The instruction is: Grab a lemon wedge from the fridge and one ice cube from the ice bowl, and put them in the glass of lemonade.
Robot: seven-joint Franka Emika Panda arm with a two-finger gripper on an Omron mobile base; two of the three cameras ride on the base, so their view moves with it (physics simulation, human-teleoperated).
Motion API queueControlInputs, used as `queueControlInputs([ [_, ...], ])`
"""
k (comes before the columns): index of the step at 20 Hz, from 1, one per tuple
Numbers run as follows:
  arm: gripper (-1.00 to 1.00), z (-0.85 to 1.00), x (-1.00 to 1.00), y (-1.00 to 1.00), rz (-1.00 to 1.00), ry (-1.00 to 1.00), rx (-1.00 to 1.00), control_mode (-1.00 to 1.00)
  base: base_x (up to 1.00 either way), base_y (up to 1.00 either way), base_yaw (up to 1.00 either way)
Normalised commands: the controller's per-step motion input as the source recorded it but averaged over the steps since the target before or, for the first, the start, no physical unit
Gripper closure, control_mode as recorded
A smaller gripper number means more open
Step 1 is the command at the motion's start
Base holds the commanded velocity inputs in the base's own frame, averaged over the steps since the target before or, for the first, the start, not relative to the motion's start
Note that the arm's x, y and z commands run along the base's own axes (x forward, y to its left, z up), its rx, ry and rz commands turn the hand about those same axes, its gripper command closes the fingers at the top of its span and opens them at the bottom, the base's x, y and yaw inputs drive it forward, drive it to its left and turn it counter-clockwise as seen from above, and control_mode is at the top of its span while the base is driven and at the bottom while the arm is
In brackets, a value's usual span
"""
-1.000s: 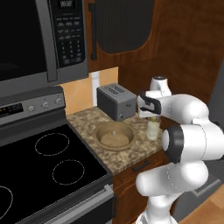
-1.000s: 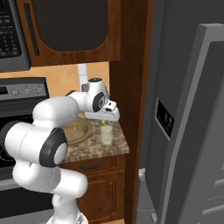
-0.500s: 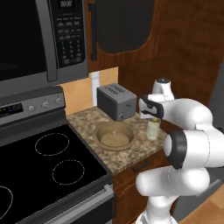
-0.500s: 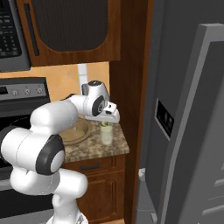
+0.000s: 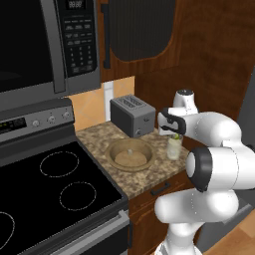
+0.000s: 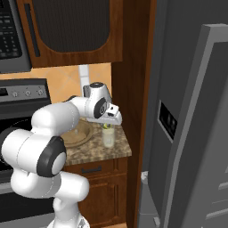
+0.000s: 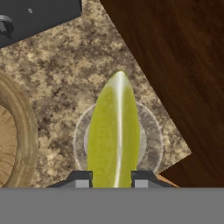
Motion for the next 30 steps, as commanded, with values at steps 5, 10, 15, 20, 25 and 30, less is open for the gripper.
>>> queueControlInputs([
  [5, -1.0, 0.0, 0.0, 0.0, 0.0, 0.0, 0.0, -1.0, 0.0, 0.0, 0.0],
  [10, -1.0, 0.0, -0.01, 0.0, 0.0, 0.0, 0.0, -1.0, 0.0, 0.0, 0.0],
  [15, -1.0, 0.02, -0.27, -0.01, 0.01, 0.0, 0.01, -1.0, 0.0, 0.0, 0.0],
  [20, -1.0, 0.05, -0.71, 0.0, 0.02, -0.09, 0.03, -1.0, 0.0, 0.0, 0.0],
  [25, -1.0, 0.05, -0.72, 0.19, 0.09, -0.12, 0.01, -1.0, 0.0, 0.0, 0.0],
  [30, -1.0, 0.74, -0.68, 0.64, 0.14, -0.01, -0.04, -1.0, 0.0, 0.0, 0.0],
])
